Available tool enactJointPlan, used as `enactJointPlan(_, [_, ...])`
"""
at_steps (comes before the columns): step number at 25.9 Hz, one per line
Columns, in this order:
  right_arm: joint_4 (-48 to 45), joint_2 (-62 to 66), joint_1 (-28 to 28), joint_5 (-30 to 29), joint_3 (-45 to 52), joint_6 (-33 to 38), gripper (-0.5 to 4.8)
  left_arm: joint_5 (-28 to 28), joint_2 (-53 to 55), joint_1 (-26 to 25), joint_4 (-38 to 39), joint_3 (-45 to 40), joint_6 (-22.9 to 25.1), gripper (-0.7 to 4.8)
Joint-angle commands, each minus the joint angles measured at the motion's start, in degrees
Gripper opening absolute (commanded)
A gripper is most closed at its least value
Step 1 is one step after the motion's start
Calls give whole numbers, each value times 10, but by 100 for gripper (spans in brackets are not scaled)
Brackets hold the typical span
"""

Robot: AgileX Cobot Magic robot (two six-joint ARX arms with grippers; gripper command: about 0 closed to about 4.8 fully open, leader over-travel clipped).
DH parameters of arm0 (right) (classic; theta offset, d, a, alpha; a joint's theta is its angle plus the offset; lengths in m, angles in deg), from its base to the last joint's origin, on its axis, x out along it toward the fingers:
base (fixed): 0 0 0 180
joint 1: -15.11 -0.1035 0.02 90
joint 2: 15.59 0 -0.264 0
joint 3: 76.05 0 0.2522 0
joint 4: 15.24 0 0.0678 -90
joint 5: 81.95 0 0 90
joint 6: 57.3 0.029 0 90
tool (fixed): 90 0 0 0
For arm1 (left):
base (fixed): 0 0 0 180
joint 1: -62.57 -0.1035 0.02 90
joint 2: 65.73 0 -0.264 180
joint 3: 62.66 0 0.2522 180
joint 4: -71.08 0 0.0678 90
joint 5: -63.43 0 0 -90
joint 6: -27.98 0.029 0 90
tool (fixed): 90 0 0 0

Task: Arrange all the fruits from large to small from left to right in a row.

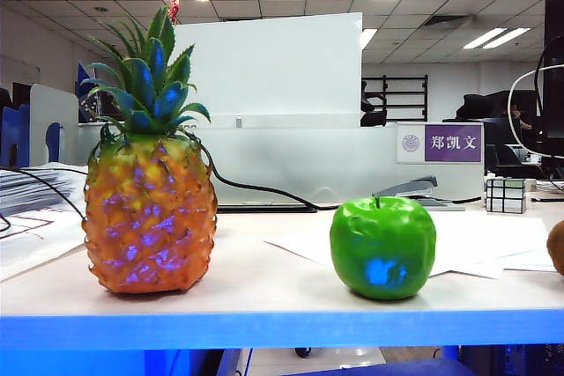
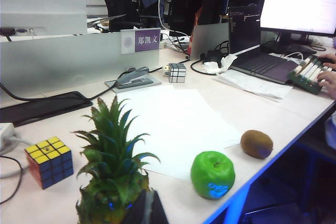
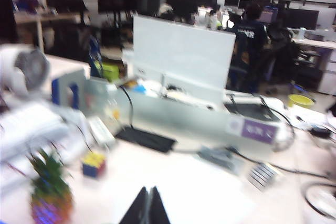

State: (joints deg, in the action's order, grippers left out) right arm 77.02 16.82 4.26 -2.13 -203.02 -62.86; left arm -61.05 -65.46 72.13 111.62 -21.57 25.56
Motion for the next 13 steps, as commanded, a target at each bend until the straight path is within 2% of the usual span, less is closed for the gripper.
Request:
enactJointPlan(1, [-67, -56, 9, -26, 148, -36, -6, -3, -1, 0, -7, 2, -46, -6])
enactJointPlan(3, [-156, -115, 9, -64, 289, -13, -6, -3, -1, 0, -7, 2, -75, -6])
enactJointPlan(4, [-235, -160, 9, -78, 392, 12, -6, -3, -1, 0, -7, 2, -83, -6])
enactJointPlan(5, [-274, -181, 9, -78, 437, 21, -6, -3, -1, 0, -7, 2, -87, -6])
enactJointPlan(6, [-373, -229, 9, -78, 542, 36, -6, -5, -1, 0, -7, 2, -87, -5])
enactJointPlan(7, [-421, -250, 9, -77, 589, 45, -6, -10, -1, 0, -7, 2, -86, -5])
enactJointPlan(8, [-522, -289, 9, -77, 682, 69, -6, -14, -1, 0, -8, 2, -85, -5])
enactJointPlan(10, [-659, -322, 8, -78, 800, 109, -6, -13, -1, 0, -8, 2, -85, -5])
enactJointPlan(13, [-725, -313, 8, -73, 881, 133, -6, 2, -1, -1, -7, 2, -74, -6])
